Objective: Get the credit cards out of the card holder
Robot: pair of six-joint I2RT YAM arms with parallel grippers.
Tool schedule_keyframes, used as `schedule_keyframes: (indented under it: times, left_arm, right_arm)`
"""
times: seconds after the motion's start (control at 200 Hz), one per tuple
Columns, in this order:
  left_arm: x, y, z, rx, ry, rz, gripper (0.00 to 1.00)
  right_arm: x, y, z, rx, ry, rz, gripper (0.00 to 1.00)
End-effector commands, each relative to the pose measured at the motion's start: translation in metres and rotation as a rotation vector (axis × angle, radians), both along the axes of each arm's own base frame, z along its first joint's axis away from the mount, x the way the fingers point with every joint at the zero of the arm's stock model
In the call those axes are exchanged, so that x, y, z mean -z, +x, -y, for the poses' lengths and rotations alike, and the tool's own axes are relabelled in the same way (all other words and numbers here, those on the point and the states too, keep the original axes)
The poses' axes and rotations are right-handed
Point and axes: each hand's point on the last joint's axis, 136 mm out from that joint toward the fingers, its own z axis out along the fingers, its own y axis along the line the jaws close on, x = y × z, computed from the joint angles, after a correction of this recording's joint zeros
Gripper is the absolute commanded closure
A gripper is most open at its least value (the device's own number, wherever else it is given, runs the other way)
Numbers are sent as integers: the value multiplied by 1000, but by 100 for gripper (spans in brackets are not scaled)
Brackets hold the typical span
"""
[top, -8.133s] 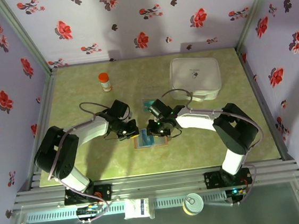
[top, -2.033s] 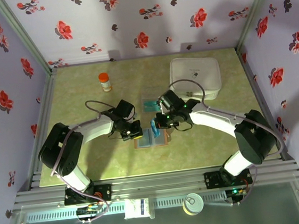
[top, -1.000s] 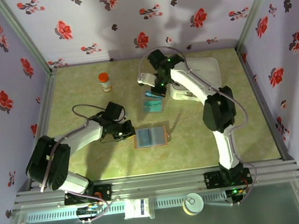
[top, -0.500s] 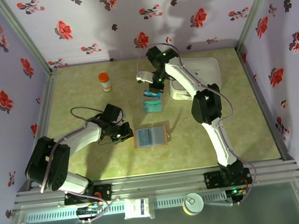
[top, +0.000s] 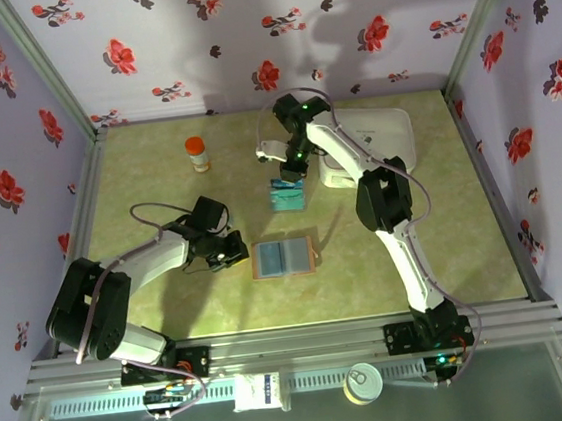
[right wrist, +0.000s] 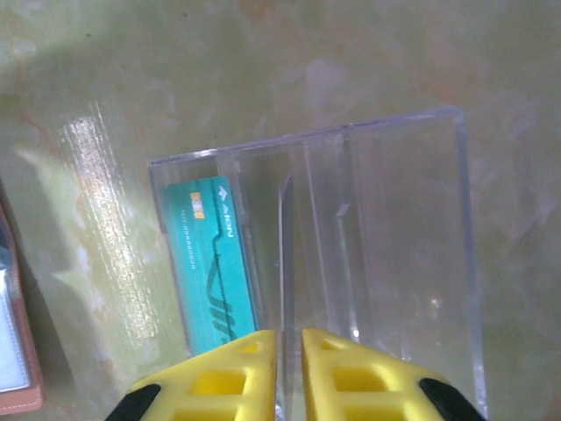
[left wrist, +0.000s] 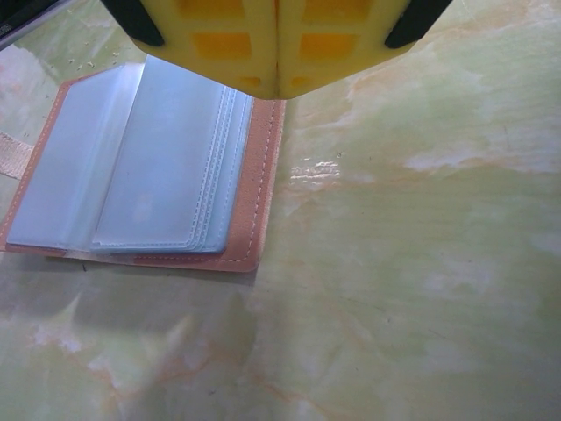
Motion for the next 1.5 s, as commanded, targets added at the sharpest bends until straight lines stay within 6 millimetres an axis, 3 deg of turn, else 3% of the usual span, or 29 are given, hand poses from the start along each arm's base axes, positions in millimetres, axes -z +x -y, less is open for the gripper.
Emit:
schedule_keyframes:
  times: [0.0, 0.305, 0.72, 1.105, 1.37, 1.495]
  left_arm:
    - [0, 0, -3, -10, -3, 4, 94]
    - [0, 0, -2, -9, -6, 1, 94]
    - [1, 1, -2, -7, -6, -4, 93]
    - [-1, 5, 3, 1, -19, -3, 94]
    - [-2, 4, 3, 2, -24, -2, 94]
    - [-4, 6, 5, -2, -33, 4, 94]
  right_arm:
    - [-18, 17, 5, 47, 1, 76, 83]
    - [-19, 25, 3, 82, 19, 109, 93]
    - [7, 15, 5, 84, -8, 46, 98]
    - [-13, 2, 15, 56, -33, 39, 100]
    - [-30, 8, 20, 94, -46, 85, 100]
    - [-42, 10, 15, 167, 2, 92, 93]
